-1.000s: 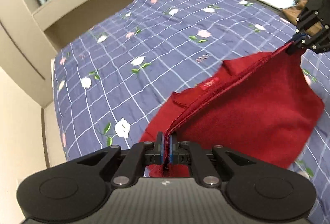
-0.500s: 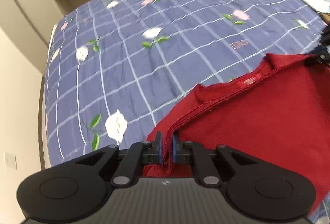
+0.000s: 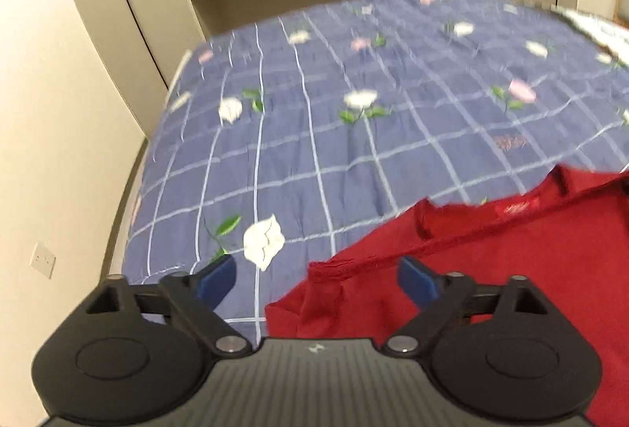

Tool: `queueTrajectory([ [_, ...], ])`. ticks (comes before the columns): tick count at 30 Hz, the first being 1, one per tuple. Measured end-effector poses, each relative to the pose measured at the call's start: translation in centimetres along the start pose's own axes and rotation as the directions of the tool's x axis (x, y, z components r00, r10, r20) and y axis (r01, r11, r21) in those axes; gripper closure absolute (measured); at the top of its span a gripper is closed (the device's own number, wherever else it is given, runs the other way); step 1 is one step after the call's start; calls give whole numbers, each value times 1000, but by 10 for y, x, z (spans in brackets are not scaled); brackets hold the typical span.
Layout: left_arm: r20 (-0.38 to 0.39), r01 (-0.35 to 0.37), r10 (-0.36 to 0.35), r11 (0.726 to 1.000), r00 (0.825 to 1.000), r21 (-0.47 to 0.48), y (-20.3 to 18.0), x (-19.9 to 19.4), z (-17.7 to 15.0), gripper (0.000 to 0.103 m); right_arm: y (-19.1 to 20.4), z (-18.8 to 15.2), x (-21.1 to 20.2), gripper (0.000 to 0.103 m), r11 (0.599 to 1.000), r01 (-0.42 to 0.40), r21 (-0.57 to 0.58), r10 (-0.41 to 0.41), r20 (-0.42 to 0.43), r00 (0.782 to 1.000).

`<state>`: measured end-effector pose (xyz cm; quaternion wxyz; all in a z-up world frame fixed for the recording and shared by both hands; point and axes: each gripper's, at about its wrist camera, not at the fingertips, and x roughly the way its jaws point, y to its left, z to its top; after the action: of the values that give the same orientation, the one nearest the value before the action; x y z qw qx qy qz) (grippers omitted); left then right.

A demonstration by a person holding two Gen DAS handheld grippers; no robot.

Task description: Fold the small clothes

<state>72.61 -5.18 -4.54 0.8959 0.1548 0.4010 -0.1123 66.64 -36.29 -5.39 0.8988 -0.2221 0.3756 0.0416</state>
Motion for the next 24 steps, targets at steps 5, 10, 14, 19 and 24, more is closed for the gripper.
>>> queueTrajectory([
  [5,87,6,-8,1000,996,25,-28,-19,-16,1,21,-9,-16,2,997,75,23,-77,96,992],
  [10,78,-76,67,990,995,119,-63,-2,-29,1,38,-19,3,2,990,141,-2,-141,49,989],
  [14,41,-172,168,974,985,149,-69,30,-39,0,28,-28,29,2,980,200,22,-199,-28,980],
  [19,21,-158,157,986,987,45,-45,35,-43,0,16,-37,31,2,974,218,61,-218,-22,976],
  [24,86,-199,198,980,976,-1,-34,5,-44,1,15,-38,-2,3,958,266,105,-270,33,962],
])
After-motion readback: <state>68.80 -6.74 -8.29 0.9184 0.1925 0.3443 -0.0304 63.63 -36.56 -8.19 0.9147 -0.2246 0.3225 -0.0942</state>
